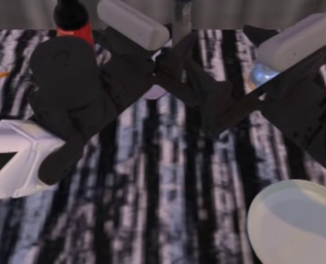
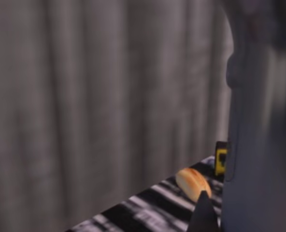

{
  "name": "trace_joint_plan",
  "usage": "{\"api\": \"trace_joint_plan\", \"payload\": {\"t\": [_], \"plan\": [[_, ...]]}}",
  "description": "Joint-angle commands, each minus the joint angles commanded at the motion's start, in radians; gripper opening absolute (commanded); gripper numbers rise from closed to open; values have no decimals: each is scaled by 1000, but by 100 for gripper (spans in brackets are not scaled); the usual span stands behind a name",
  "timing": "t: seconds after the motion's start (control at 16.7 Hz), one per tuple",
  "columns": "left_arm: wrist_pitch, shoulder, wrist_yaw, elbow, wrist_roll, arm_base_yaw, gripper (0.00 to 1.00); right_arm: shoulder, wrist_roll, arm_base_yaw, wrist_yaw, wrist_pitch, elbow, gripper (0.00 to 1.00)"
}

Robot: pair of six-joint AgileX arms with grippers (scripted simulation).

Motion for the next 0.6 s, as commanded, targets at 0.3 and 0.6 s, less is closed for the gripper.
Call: {"api": "trace_joint_plan", "payload": {"t": [0.3, 0.6], "plan": [[0, 0, 0, 0, 0, 0, 0, 13, 0, -4, -2, 2, 11, 100], [0, 0, 0, 0, 0, 0, 0, 222, 1, -13, -9, 37, 185, 100]]}}
